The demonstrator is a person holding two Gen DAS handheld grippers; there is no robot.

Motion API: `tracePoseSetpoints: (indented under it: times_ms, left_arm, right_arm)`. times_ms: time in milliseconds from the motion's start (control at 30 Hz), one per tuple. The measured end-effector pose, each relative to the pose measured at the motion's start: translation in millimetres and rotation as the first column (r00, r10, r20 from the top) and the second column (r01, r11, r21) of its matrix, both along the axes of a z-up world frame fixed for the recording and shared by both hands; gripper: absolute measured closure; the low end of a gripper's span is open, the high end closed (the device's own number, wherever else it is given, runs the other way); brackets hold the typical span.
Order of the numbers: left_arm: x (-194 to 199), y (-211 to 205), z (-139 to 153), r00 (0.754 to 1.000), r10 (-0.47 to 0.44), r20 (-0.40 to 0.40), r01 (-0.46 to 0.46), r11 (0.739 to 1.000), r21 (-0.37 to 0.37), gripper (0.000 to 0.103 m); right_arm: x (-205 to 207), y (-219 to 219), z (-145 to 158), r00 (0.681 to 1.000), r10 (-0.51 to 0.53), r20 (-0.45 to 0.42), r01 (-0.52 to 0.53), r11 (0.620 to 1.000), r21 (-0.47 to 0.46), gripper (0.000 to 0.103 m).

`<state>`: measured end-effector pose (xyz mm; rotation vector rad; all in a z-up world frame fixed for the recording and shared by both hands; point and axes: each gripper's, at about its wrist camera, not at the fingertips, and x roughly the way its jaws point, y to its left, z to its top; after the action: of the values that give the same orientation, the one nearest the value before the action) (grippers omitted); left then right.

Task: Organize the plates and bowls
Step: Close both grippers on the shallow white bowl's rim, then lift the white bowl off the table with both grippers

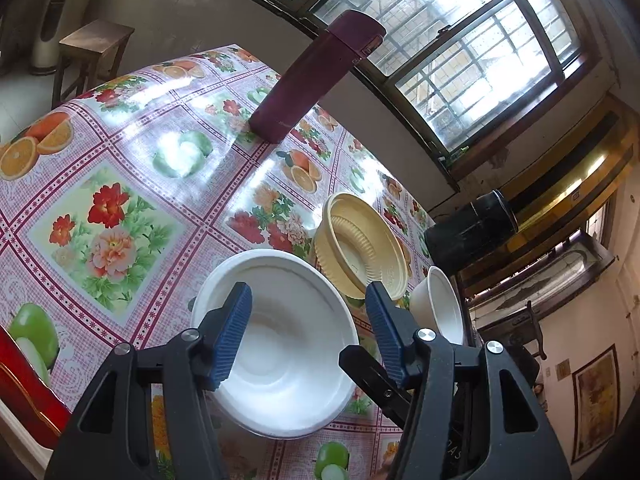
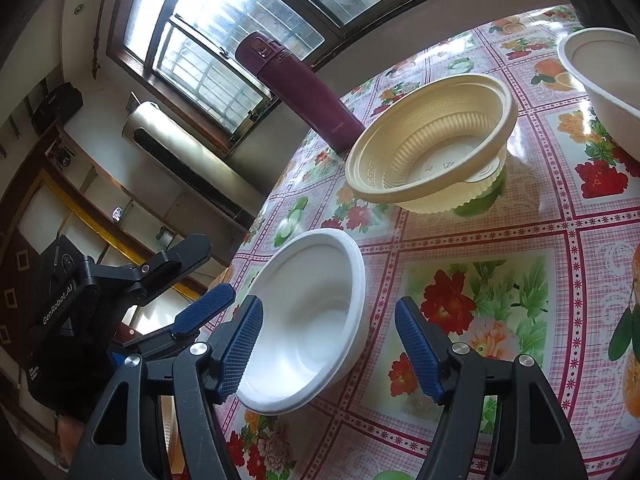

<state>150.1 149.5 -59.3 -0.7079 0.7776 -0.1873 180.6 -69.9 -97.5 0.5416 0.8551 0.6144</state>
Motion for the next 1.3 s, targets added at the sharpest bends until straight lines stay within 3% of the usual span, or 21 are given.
tracePoseSetpoints:
  times_ms: [167, 333, 500, 633, 800, 933, 1200, 1300]
  left_arm:
    - [0.6, 1.9, -5.8, 0.999, -0.021, -0.032, 0.019, 0.999, -0.049, 0.03]
    - [3.3, -3.1, -10.3, 0.997, -0.049, -0.056, 0.045, 0.997, -0.07, 0.03]
    - [-1.0, 4.8, -5.0, 0.999, -0.001, -0.043, -0.002, 0.998, -0.06, 0.027]
    - [-2.8, 8.5, -4.7, 0.999, -0.021, -0.032, 0.016, 0.99, -0.14, 0.021]
    - [-2.2, 8.2, -5.3, 0.999, -0.034, -0.033, 0.029, 0.987, -0.157, 0.021]
    - [-1.8, 8.2, -5.3, 0.996, -0.087, 0.004, 0.085, 0.961, -0.264, 0.021]
    - [-2.3, 5.5, 0.7, 0.99, -0.134, 0.052, 0.143, 0.936, -0.322, 0.021]
    - [-1.1, 7.9, -4.2, 0.981, -0.18, 0.077, 0.196, 0.88, -0.433, 0.021]
  right_arm:
    - [1.1, -1.8, -2.4, 1.0, -0.001, -0.017, 0.001, 1.0, 0.01, 0.032]
    - [2.5, -2.1, -3.9, 1.0, -0.004, -0.028, 0.004, 1.0, 0.011, 0.032]
    - [2.7, -1.7, -4.4, 1.0, -0.004, -0.03, 0.004, 1.0, 0.012, 0.032]
    - [2.8, -1.9, -4.8, 1.0, -0.006, -0.03, 0.006, 1.0, 0.012, 0.032]
    - [2.7, -3.3, -5.5, 1.0, -0.006, -0.03, 0.006, 1.0, 0.013, 0.032]
    - [2.2, -3.3, -4.4, 1.0, -0.008, -0.028, 0.009, 1.0, 0.012, 0.032]
    - [0.7, -8.0, -3.6, 0.999, -0.02, -0.028, 0.02, 1.0, 0.015, 0.032]
    - [0.1, -8.9, -3.3, 0.999, -0.025, -0.026, 0.025, 1.0, 0.013, 0.031]
